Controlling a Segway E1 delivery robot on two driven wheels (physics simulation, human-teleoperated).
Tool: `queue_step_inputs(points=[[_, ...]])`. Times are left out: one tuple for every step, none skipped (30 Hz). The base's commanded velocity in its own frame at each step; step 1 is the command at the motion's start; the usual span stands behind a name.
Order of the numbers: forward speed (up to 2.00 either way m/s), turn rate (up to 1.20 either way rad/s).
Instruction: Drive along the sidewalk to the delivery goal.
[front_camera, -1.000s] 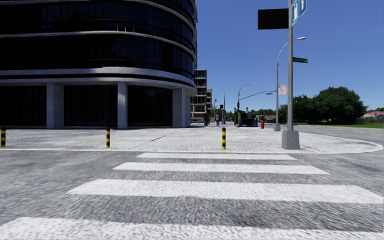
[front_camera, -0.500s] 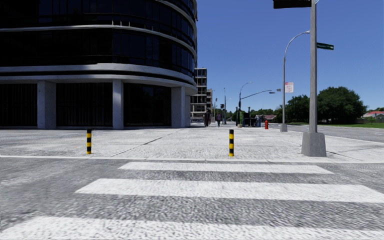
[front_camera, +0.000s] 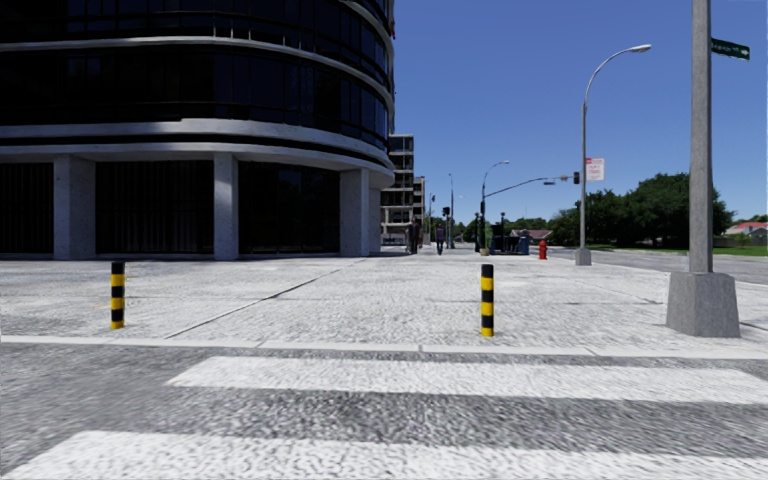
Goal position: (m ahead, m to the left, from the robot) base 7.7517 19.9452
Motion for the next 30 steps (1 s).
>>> queue_step_inputs(points=[[2.00, 0.00], [2.00, 0.00], [2.00, 0.00], [2.00, 0.00], [2.00, 0.00], [2.00, 0.00], [2.00, 0.00], [2.00, 0.00], [2.00, 0.00], [2.00, 0.00], [2.00, 0.00], [2.00, 0.00], [2.00, 0.00], [2.00, 0.00], [2.00, 0.00], [2.00, 0.00], [2.00, 0.00], [2.00, 0.00], [2.00, 0.00], [2.00, 0.00], [2.00, 0.03], [2.00, 0.03], [2.00, 0.14], [2.00, 0.23], [2.00, 0.23], [1.99, 0.32], [1.84, 0.36], [1.68, 0.37], [1.68, 0.37], [1.48, 0.38]])
